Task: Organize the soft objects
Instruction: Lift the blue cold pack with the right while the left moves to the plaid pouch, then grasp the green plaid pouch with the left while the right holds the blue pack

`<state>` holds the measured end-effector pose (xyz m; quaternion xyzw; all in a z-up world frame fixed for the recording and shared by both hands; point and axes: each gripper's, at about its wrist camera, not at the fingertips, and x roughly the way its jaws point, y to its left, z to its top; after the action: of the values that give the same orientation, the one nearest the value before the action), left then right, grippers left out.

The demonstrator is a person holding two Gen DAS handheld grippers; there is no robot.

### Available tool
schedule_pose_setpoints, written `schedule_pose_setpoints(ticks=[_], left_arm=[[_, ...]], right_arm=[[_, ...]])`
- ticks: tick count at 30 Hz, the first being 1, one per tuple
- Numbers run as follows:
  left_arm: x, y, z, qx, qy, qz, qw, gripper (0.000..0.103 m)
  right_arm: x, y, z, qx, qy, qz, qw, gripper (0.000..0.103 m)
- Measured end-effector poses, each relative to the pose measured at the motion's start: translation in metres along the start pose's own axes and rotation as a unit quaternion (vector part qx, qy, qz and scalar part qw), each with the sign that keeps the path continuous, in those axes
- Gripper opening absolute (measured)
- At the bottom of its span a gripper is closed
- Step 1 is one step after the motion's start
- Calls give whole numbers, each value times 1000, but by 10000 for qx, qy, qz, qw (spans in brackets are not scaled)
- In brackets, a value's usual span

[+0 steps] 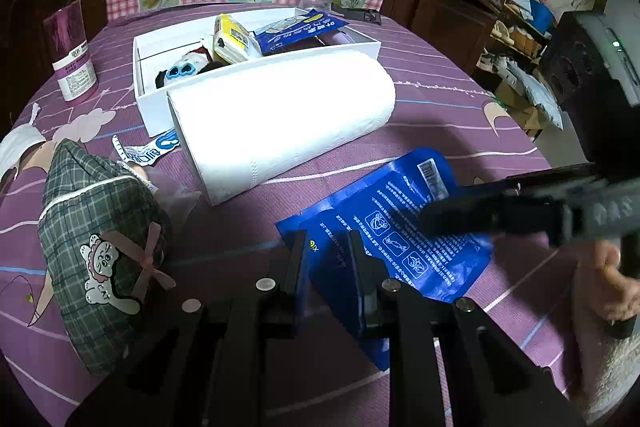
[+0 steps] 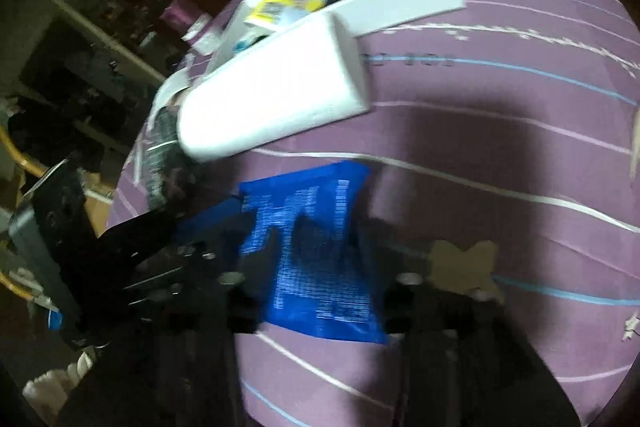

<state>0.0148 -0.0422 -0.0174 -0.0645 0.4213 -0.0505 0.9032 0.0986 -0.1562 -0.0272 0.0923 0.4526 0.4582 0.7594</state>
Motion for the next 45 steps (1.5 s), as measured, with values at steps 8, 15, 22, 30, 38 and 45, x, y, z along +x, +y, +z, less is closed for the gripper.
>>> schedule_pose_setpoints(ticks=[8,15,22,30,38,45], left_arm=[[-1,4,-1,-140,-25,-9,9999,17],[-6,17,-5,-469,-42,-10,9989,11],[-5,15,-5,-451,-53,13,9990,11],[-20,19,-6,-547,-438,116,9975,11],[-28,19,-5,-567,-651,285,9959,16],[-44,22,-8,-649,-1115,296,9912,53]], right_arm=[[15,39,-6,-832,-112,-997,9915,47],[21,53,-15,-1428,-198,-1637,9759,40],[18,63,-22,-1504,-309,-1649,9743,13],[-12,62,-19,-1258,-1016,-1294,9783,9],[-14,61,-19,-1086,-1213,-1432,9762,9],[-25,50,-16,-700,-1463,-1312,9780,9]])
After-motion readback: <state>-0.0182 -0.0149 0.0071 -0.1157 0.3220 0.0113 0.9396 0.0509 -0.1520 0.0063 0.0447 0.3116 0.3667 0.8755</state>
